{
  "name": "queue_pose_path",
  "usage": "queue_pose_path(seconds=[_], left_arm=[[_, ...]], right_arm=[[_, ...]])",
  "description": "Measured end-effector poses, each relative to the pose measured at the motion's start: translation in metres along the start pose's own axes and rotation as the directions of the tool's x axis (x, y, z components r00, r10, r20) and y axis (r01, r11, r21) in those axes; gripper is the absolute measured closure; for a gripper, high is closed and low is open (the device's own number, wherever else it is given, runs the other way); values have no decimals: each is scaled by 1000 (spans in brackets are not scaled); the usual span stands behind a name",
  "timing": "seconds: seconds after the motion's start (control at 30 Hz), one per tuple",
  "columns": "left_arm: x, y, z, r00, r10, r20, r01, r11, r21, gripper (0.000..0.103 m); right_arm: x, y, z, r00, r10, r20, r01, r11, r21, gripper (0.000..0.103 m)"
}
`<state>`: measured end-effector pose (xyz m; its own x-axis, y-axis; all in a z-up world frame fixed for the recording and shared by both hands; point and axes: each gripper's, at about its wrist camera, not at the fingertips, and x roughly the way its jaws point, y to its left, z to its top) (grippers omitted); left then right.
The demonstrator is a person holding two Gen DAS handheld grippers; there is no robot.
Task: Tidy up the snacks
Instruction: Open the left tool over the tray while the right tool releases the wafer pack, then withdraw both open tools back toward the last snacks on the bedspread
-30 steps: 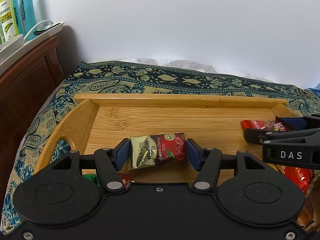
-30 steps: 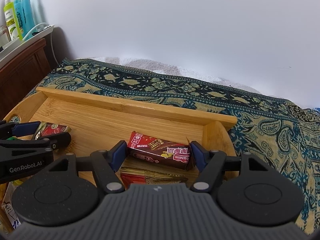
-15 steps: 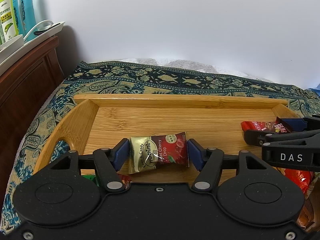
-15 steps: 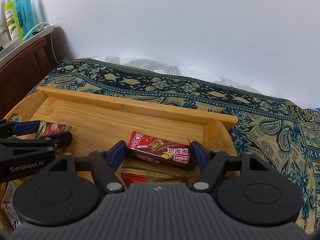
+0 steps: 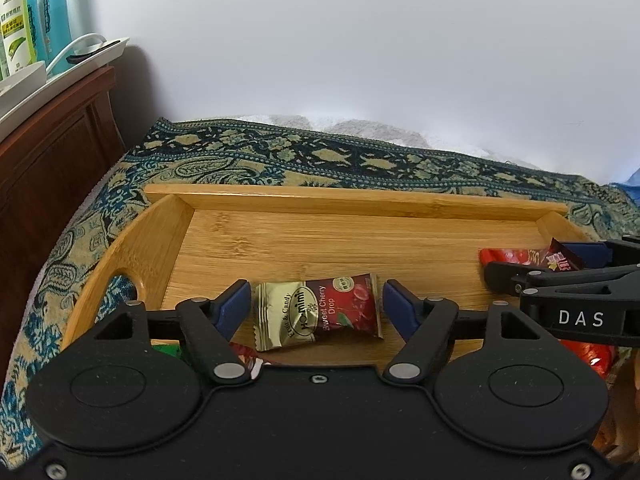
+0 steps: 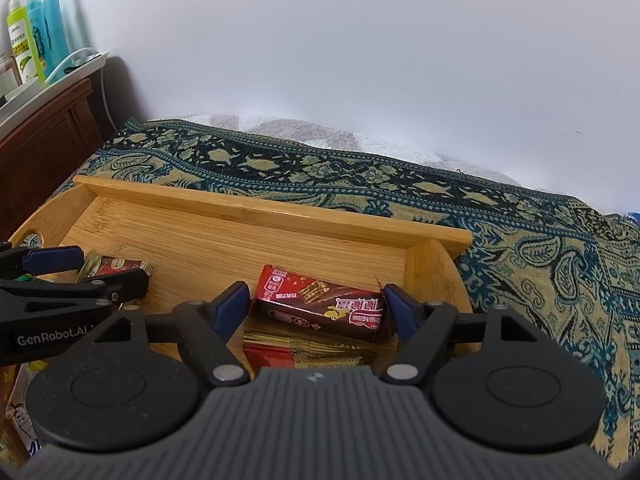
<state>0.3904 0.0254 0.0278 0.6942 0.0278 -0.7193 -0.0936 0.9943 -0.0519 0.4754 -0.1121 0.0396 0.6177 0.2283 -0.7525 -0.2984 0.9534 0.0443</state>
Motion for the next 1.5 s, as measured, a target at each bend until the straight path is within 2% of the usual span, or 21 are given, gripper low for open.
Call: queue_pose_path(seconds=[0.2,0.5,0.73,0.93,1.2,1.5], left_arm=[[-17,-2,0,1000,-8,22,8,1000,12,27],[-62,-2,0,998,-18,67,17,1000,20,22],[-107,2,-7,995,-17,99,15,1000,24,20],[-144,8,-18,992,-30,123,27,999,25,14],[-188,16,-47,989,-54,136,50,998,28,12],[-225,31,-87,983,-81,167,74,996,47,11]], right_arm=[[-16,0,1,1000,-7,26,7,1000,6,17],[-56,3,1,996,-12,83,11,1000,11,14],[-103,9,-2,988,-23,151,20,1000,19,13],[-144,12,-10,977,-29,210,19,998,53,10],[-178,27,-38,968,-30,250,20,999,41,8],[-203,48,-86,956,-5,293,-3,1000,25,1]])
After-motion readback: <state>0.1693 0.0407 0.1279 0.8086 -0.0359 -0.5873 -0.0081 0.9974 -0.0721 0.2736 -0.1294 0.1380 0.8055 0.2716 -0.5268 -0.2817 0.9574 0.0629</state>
